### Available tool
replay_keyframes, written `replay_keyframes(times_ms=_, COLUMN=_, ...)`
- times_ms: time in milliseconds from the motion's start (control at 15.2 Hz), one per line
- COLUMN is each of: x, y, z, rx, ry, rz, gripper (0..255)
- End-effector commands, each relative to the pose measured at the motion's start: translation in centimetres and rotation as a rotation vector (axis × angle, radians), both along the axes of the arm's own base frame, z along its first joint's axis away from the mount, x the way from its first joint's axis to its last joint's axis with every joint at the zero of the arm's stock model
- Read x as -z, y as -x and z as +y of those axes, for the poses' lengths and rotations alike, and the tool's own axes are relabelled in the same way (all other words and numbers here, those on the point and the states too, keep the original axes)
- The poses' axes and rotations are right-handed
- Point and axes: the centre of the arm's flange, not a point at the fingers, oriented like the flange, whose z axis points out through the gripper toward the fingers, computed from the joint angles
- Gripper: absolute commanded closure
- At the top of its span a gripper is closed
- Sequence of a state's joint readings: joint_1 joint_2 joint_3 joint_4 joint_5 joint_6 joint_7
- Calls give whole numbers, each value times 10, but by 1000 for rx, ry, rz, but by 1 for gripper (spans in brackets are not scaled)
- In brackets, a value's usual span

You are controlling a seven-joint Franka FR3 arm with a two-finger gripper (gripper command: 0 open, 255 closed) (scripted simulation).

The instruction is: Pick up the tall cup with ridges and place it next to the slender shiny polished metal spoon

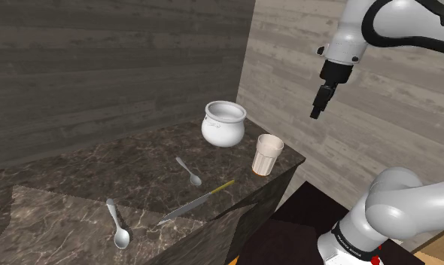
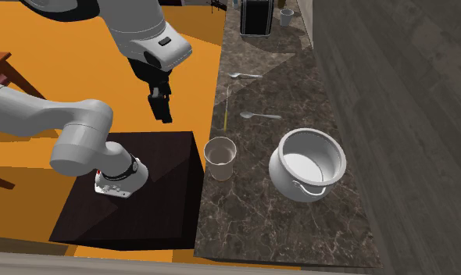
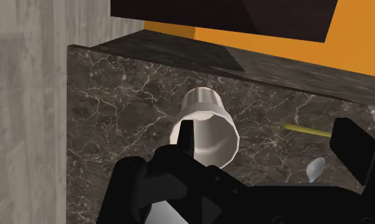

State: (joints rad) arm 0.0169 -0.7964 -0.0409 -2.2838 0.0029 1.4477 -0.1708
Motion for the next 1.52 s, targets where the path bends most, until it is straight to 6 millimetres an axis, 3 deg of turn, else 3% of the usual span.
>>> replay_keyframes(times_ms=0, x=0, y=0, z=0, rx=0, ry=0, rz=0, gripper=0)
replay_keyframes(times_ms=1122, x=190, y=-102, z=49, rx=9, ry=86, rz=-72, gripper=0)
replay_keyframes(times_ms=1452, x=214, y=-104, z=49, rx=9, ry=86, rz=-73, gripper=0)
